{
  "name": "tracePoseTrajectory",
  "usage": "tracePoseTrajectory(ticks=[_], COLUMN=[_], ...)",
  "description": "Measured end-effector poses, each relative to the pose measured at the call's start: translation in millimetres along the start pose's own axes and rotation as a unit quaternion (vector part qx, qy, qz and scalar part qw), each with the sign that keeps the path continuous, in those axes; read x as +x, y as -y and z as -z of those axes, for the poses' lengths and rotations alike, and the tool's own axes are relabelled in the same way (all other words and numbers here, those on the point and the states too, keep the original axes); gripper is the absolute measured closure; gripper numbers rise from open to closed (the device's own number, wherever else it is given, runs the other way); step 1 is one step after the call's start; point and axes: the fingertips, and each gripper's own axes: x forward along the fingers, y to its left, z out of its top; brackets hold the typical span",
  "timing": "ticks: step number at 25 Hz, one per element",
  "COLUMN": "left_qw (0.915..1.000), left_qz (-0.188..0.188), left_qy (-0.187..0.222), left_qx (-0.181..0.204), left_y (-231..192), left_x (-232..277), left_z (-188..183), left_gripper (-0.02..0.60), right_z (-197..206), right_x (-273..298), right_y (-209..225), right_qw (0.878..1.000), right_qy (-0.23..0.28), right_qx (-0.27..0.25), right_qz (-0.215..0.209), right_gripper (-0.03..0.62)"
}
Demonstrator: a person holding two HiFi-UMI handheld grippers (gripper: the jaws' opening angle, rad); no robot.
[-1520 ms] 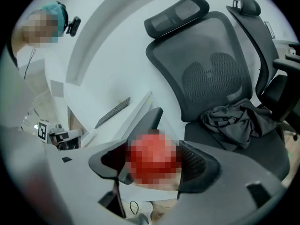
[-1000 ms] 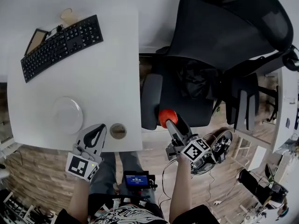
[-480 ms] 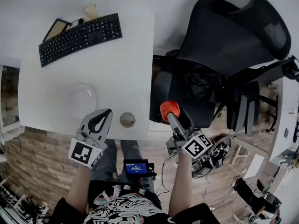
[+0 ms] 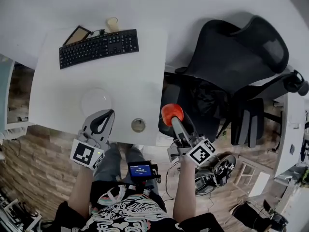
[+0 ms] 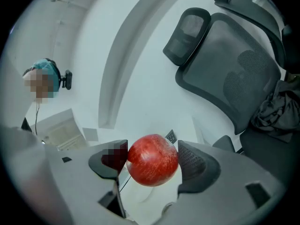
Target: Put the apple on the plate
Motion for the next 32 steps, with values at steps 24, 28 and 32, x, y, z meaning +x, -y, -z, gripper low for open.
tracePoseTrajectory(ticks=[24,28,32], left_qw=[0.997,0.9974,0.9978], left_qz=[-0.03,-0.021,-0.002], left_qy=[0.056,0.062,0.058], left_qx=[0.043,0.029,0.032], left_y=[-2.2,-9.3,-21.3], left_x=[-65.9,-65.6,-66.1], left_z=[-52.0,-49.6,-46.1], left_gripper=[0.566,0.566,0.566], right_z=[25.1,36.1,50.3], right_x=[28.4,34.7,50.7], right_y=[-96.2,-104.4,-113.4], right_qw=[0.998,0.998,0.998], right_qy=[-0.018,-0.029,-0.035], right_qx=[0.024,0.017,0.019], right_qz=[-0.053,-0.048,-0.042], right_gripper=[0.263,0.263,0.263])
